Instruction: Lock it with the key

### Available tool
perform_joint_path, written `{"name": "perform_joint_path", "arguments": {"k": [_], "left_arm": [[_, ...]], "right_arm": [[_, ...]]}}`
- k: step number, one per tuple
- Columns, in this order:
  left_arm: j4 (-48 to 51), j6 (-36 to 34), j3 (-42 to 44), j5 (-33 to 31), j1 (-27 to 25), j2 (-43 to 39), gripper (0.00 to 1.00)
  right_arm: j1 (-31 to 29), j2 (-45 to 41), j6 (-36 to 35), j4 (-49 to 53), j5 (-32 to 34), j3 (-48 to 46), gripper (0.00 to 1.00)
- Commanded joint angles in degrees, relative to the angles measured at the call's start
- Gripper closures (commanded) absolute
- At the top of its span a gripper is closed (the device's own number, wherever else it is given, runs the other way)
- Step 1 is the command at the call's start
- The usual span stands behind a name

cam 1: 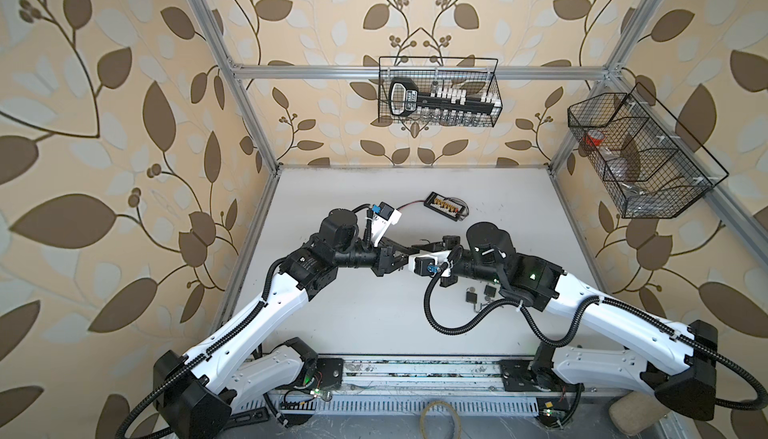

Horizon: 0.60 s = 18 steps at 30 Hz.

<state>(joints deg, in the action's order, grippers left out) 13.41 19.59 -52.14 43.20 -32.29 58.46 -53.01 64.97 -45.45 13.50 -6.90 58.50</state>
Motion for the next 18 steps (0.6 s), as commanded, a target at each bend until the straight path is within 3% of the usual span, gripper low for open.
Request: {"name": "perform_joint_path", "arguments": {"k": [1, 3, 6, 8, 11, 18], "left_arm": [[-1.5, -0.6, -1.8, -0.7, -0.3, -1.3, 1.00], [-2.1, 0.0, -1.2, -1.8, -0.3, -2.1, 1.00], [-3.2, 1.5, -0.1, -4.5, -0.3, -4.3, 1.00], [-4.1, 2.3, 0.6, -6.8, -0.2, -5.8, 1.00], [-4.4, 2.8, 0.6, -7.4, 0.0, -7.2, 1.00], [-6.9, 4.3, 0.7, -5.6, 1.3, -10.2, 1.00]], "right_arm": [[-0.1, -1.6, -0.1, -1.5, -2.1, -0.4, 1.00], [-0.1, -1.8, 0.6, -1.6, -2.4, -0.5, 1.00], [0.0, -2.9, 2.3, -2.0, -2.8, -0.9, 0.66], [0.3, -3.9, 4.4, -2.9, -2.4, -1.5, 0.55], [2.0, -6.4, 10.8, -5.1, -3.5, -2.5, 0.51], [15.6, -12.7, 24.8, -14.7, -23.6, -6.9, 0.50]]}}
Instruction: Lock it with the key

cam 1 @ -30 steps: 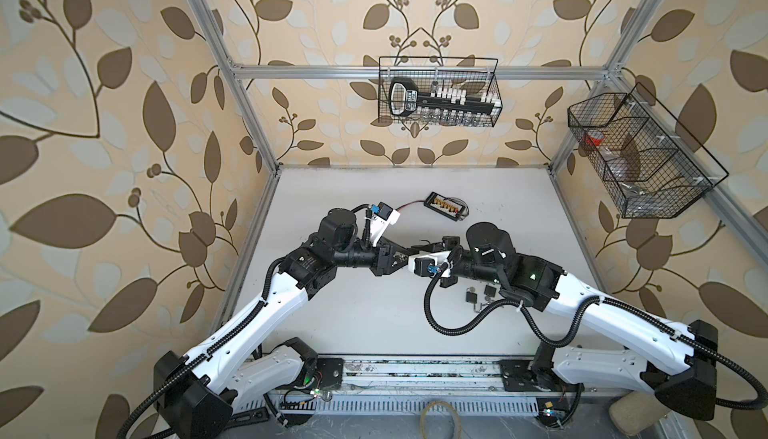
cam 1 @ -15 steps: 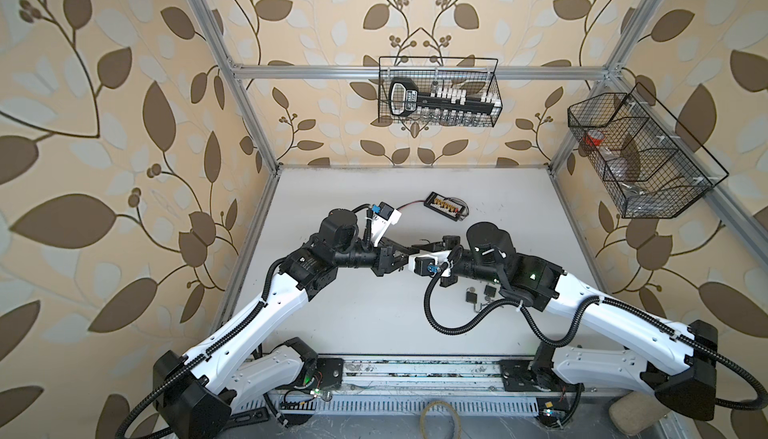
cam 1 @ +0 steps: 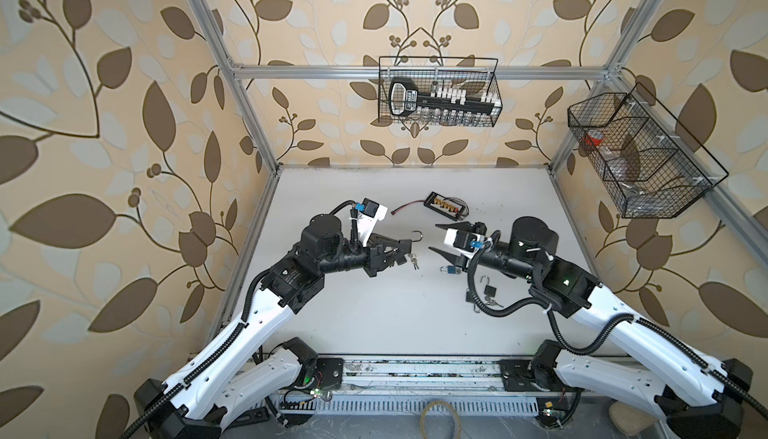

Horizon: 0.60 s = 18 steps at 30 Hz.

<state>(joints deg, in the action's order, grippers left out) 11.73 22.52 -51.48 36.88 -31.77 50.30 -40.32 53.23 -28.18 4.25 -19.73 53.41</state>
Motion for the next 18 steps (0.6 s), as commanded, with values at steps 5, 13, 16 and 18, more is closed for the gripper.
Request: {"name": "perform_joint_path", "arguments": {"k": [5, 13, 16, 18], "left_arm": [[-10.2, 6.0, -0.1, 5.4, 0.9, -2.2, 1.00], [-16.1, 10.3, 0.5, 10.3, 0.9, -1.4, 1.00], [-16.5, 10.1, 0.4, 11.4, 0.9, -1.0, 1.00], [-16.4, 9.9, 0.2, 11.8, 0.9, -0.5, 1.00]], "right_arm": [[4.4, -0.4, 7.4, -7.1, -17.6, -0.8, 0.50], [4.3, -0.8, 4.8, -12.8, -25.9, -3.1, 0.52], [4.2, -0.4, 3.9, -12.8, -26.8, -2.8, 0.52], [3.9, -0.1, 3.2, -12.7, -27.0, -2.6, 0.52]]}}
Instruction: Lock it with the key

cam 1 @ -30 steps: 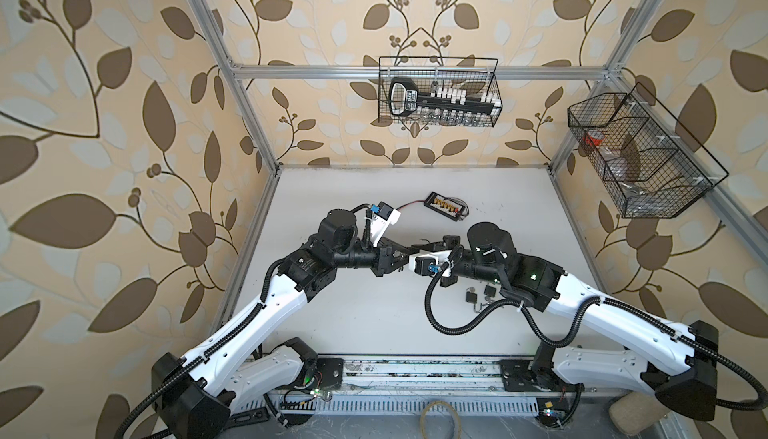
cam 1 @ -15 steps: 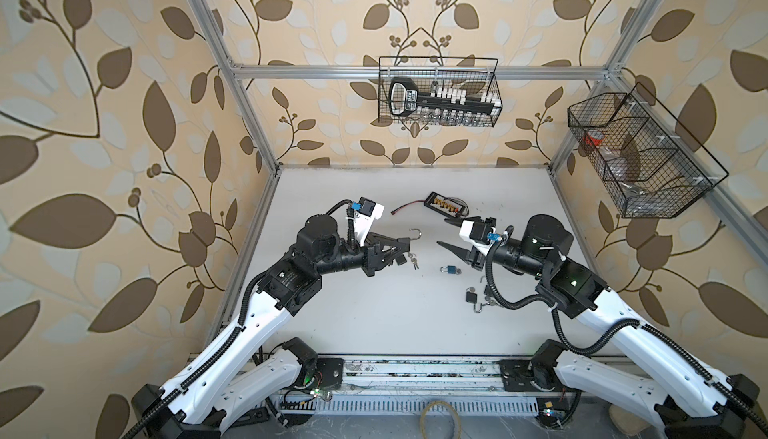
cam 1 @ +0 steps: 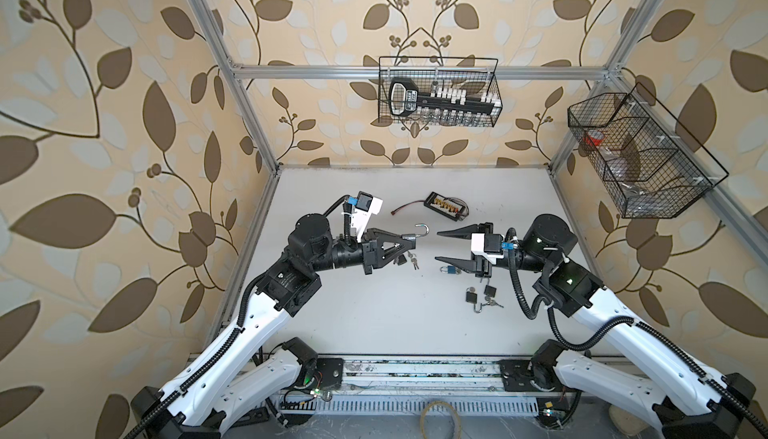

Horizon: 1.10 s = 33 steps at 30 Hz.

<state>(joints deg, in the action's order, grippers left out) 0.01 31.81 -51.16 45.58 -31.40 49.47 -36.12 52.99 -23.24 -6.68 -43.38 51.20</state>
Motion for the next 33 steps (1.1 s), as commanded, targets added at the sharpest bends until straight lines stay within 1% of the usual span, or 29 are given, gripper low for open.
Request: {"name": "perform_joint_path", "arguments": {"k": [1, 8, 14, 22, 26, 29, 33], "left_arm": [[-4.5, 0.5, -0.3, 3.2, 0.5, 0.5, 1.00], [-4.9, 0.3, -0.5, 4.5, 0.5, 1.5, 1.00], [-4.6, -0.7, -0.6, 5.8, 0.5, 1.5, 1.00], [-4.6, -1.0, -1.2, 7.8, 0.4, 1.6, 1.00], [-4.5, -1.2, -1.4, 8.6, 0.3, 1.5, 1.00], [-4.0, -1.4, -1.6, 8.8, 0.3, 1.4, 1.00], [-3.2, -2.1, -1.8, 8.4, 0.3, 1.0, 1.00]], "right_arm": [[-0.6, 0.3, -2.1, -1.7, -3.3, -0.2, 0.51], [-1.8, 2.5, -4.3, 1.3, -3.0, 2.3, 0.51], [-2.0, 4.4, -5.0, 2.6, -0.1, 2.9, 0.51], [-2.1, 4.7, -5.1, 3.3, 2.1, 2.6, 0.54], [-2.1, 4.9, -5.1, 3.5, 3.0, 2.6, 0.60], [-2.1, 5.0, -4.9, 3.6, 2.7, 2.7, 0.69], [-2.1, 4.8, -4.6, 3.6, 2.4, 2.6, 0.76]]}}
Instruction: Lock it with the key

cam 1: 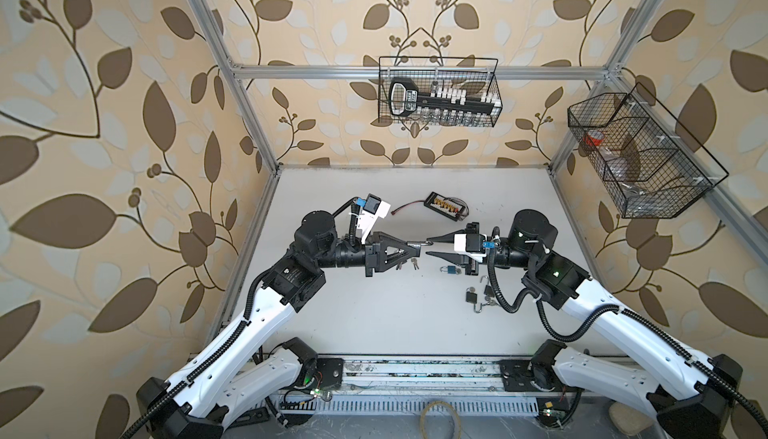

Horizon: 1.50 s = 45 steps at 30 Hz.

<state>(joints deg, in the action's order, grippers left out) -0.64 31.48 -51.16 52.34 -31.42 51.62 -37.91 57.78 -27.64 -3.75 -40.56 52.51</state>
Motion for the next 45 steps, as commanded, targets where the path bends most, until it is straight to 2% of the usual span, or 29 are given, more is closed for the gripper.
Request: {"name": "perform_joint_path", "arguments": {"k": [1, 9, 14, 17, 21, 26, 30, 34, 39, 45], "left_arm": [[-2.3, -2.0, -2.0, 1.5, 0.4, -1.2, 1.00], [-0.5, -3.2, -3.1, 1.4, 0.3, -1.3, 1.00], [2.3, -5.7, -4.3, 0.9, 0.3, -1.7, 1.00], [6.2, -9.4, -6.3, 0.3, 0.4, -1.8, 1.00], [13.4, -15.0, -10.3, -3.2, 0.4, -1.3, 1.00], [19.1, -20.9, -14.6, -4.0, 0.3, -0.1, 1.00], [22.6, -25.1, -17.1, -4.1, 0.4, 0.3, 1.00], [21.8, -26.5, -17.1, -3.9, 0.3, -0.4, 1.00], [21.9, -26.2, -17.4, -3.5, 0.3, 0.4, 1.00], [20.6, -24.1, -17.0, -0.3, 0.3, 1.7, 1.00]], "right_arm": [[-0.3, -0.1, -0.1, 0.7, -0.5, 1.1, 0.79], [-0.3, -0.7, 1.5, 0.8, -1.6, 1.0, 0.91], [-0.3, -1.0, 5.2, 1.5, -3.7, 1.5, 1.00], [-0.3, -0.7, 10.1, 2.4, -5.9, 2.6, 1.00], [-0.2, 0.2, 19.1, 2.1, -10.7, 4.3, 1.00], [0.1, 2.3, 30.6, 1.0, -15.2, 6.1, 1.00], [0.7, 3.7, 36.5, 0.7, -18.4, 7.4, 1.00], [0.8, 3.9, 40.2, -0.9, -20.6, 7.7, 1.00], [0.9, 3.6, 42.0, -2.4, -20.8, 7.5, 1.00], [0.9, 2.3, 38.3, -1.7, -14.3, 6.7, 1.00]]}}
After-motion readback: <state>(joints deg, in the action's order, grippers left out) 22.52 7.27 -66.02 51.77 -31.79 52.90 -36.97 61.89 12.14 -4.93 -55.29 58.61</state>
